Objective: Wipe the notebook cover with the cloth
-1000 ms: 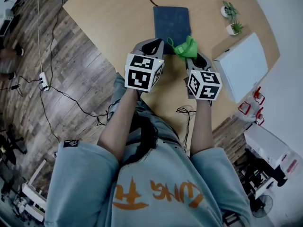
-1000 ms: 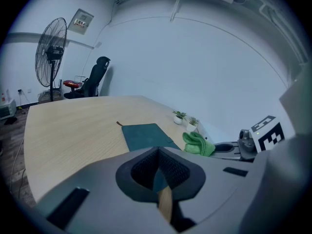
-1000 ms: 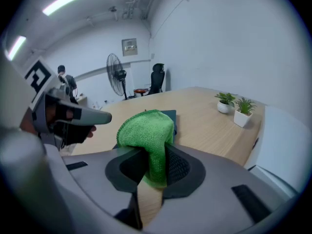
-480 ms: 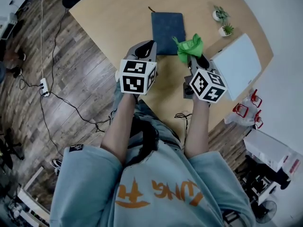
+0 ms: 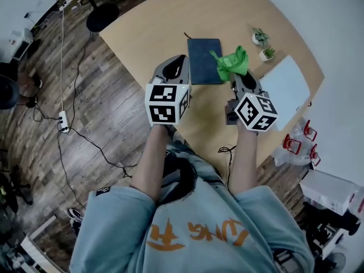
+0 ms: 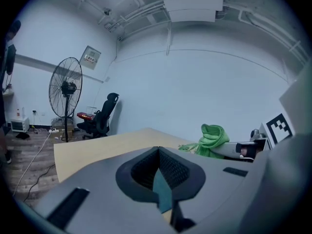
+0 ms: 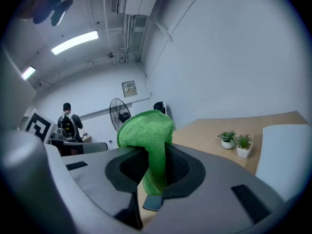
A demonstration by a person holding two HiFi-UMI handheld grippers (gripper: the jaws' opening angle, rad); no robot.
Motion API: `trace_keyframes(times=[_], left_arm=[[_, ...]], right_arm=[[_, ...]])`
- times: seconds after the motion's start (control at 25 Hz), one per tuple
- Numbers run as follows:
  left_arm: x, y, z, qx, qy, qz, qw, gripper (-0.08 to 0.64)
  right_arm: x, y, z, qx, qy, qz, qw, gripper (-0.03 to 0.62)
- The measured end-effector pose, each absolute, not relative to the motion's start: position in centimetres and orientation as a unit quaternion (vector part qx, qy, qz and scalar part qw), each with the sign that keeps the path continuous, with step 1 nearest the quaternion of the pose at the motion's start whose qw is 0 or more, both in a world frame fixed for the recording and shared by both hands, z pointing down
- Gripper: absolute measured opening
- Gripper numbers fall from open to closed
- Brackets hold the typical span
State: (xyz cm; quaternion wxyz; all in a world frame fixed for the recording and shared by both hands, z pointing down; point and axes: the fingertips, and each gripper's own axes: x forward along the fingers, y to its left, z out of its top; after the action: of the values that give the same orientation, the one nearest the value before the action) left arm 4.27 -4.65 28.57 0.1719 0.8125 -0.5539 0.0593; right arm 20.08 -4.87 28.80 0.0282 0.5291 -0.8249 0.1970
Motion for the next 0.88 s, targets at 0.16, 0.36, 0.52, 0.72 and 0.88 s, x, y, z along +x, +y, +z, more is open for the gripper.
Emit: trace_keyframes(times=[0.16,0.36,0.52,0.72,0.88], left_arm=[[3.1,-4.7,25.5,0.813,-0.562,0.047,0.142,0.015],[2.4,-5.4,21.9,0.815,-0.567,0.024,0.115,0.015],[2.7,-6.0,18.5,0.826,-0.557,0.007,0.086,0.015],[2.3,-6.5,15.9,0.83,-0.554,-0.003,0.059,0.015],[1.5,-6.5,15.2,0.831,-0.555,-0.004,0.047,0.015]], right_arm=[[18.9,-5.1,25.9,0.522,-0.832,0.185,-0.006,0.064],[18.1,-5.9,22.5,0.534,-0.829,0.167,0.002,0.066],[17.9,-6.0,18.8,0.54,-0.831,0.134,-0.015,0.064],[18.2,-6.0,16.4,0.563,-0.82,0.102,-0.015,0.064],[18.2,-5.6,15.6,0.576,-0.813,0.086,-0.015,0.064]])
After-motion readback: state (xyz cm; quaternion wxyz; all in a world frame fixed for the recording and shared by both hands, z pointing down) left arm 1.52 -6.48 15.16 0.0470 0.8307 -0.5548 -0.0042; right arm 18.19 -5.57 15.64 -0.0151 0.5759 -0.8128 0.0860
